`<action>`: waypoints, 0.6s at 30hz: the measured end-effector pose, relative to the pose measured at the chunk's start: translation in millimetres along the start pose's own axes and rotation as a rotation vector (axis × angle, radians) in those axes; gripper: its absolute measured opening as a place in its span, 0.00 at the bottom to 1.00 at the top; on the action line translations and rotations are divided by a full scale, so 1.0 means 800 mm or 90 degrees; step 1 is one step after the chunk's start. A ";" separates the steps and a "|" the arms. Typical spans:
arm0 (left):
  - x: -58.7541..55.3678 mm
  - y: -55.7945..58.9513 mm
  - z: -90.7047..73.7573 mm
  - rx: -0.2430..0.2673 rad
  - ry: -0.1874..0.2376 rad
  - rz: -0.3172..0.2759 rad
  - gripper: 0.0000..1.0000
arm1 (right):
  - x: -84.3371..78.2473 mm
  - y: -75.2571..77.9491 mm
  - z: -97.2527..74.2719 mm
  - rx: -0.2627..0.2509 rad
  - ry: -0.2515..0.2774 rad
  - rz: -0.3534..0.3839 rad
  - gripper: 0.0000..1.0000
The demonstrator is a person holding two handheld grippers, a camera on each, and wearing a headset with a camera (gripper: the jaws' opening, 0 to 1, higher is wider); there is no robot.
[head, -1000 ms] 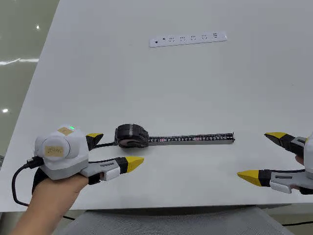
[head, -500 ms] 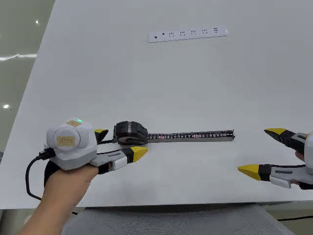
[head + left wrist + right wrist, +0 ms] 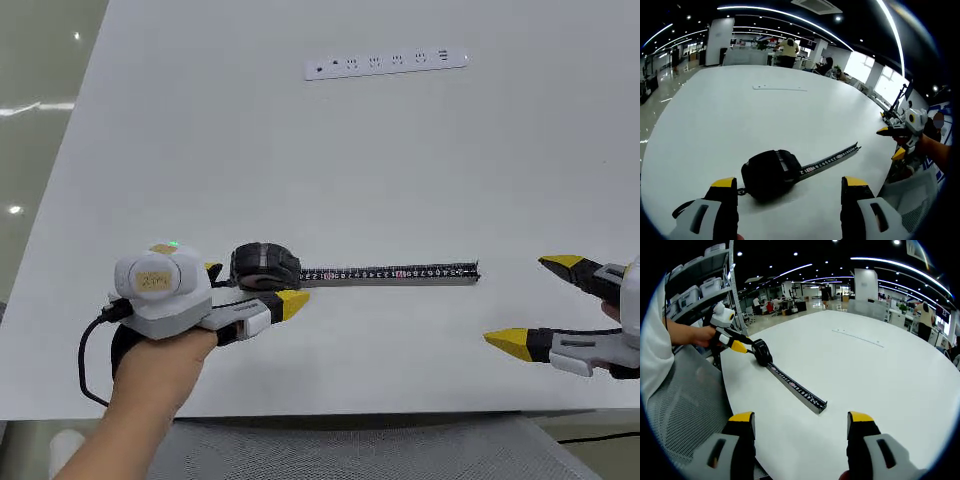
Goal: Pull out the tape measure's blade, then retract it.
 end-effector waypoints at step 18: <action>-0.008 0.000 0.022 0.014 0.020 -0.023 0.81 | -0.003 0.003 0.000 0.006 -0.003 0.004 0.74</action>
Point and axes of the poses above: the centre of the closed fingertips' face, and the gripper's own axes: z roughly forward along the fingers, y roughly to its right, x roughly out of its top, the point moved 9 cm from there along -z, roughly backward along the fingers, and after that the axes turned 8 degrees about -y, right-handed, at the moved point
